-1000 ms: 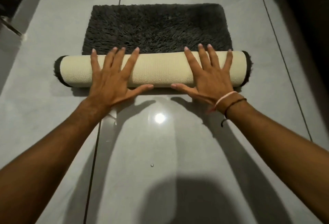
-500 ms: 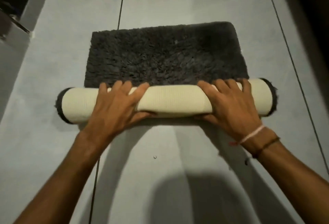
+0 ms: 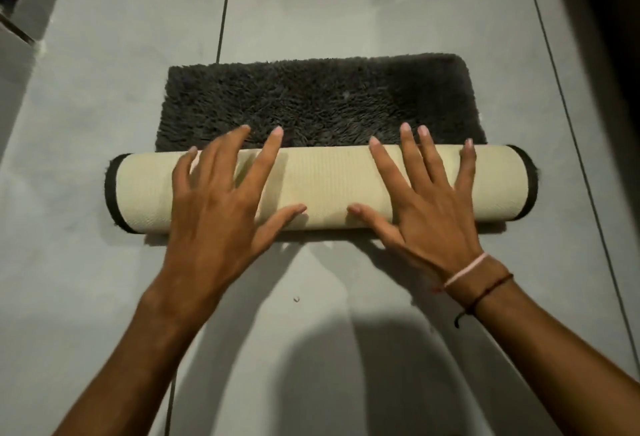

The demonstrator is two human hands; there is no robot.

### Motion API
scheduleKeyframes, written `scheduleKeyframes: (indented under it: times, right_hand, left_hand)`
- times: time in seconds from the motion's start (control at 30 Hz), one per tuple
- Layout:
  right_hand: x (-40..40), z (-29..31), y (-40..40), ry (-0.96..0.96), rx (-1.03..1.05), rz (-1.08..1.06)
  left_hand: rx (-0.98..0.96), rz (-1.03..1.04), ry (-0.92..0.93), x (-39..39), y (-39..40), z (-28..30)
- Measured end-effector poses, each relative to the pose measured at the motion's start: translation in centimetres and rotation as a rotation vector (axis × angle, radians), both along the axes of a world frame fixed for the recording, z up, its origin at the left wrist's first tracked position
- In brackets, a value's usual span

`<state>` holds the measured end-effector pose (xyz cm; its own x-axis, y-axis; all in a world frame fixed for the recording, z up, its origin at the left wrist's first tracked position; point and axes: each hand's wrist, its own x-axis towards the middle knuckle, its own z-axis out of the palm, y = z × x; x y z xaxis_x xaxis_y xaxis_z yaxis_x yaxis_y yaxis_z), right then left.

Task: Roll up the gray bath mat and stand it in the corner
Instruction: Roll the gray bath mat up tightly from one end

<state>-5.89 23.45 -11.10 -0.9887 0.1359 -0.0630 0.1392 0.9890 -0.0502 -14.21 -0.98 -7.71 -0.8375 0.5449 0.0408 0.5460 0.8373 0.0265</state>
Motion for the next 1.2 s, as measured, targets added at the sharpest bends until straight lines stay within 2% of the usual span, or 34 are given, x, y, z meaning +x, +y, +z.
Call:
scheduleKeyframes:
  times: [0.07,0.13,0.3,0.37,0.43,0.57,0.73,0.93,1.07,1.2]
  right_hand:
    - [-2.7,0.1,0.8,0.015,0.002,-0.008]
    - [-4.8,0.7,1.4,0.06,0.005,-0.007]
    - [-4.5,1.4,1.2,0.215,0.004,0.03]
    - [-4.2,0.2,0.7,0.206,-0.001,0.023]
    - [-5.3,-0.8,0.9,0.201,0.009,0.015]
    - [-10.5,-0.5,3.0,0.172,-0.049,0.014]
    - [-14.7,1.1,4.8,0.131,-0.118,0.095]
    - [-17.5,1.5,6.9,-0.032,0.0,0.187]
    - [-17.5,1.0,6.4,0.077,0.049,0.185]
    - [-14.3,0.8,4.8,0.181,0.021,0.138]
  left_hand:
    - [0.043,0.035,0.002,1.1,0.8,-1.2]
    - [-0.013,0.023,-0.015,0.6,1.8,-2.7]
    - [-0.032,0.062,-0.066,-6.4,4.4,-3.1]
    - [-0.045,0.07,-0.077,-9.0,5.3,-2.1]
    - [-0.034,0.065,0.001,-9.7,5.8,-1.6]
    - [0.087,0.045,0.111,-6.5,5.9,-2.4]
    - [-0.041,-0.019,0.03,-10.7,6.2,-3.8]
    - [-0.158,-0.084,-0.102,-18.1,8.2,-1.5]
    - [-0.175,-0.106,-0.025,-18.1,8.5,-1.3]
    - [-0.126,-0.092,0.036,-14.3,7.3,-1.6]
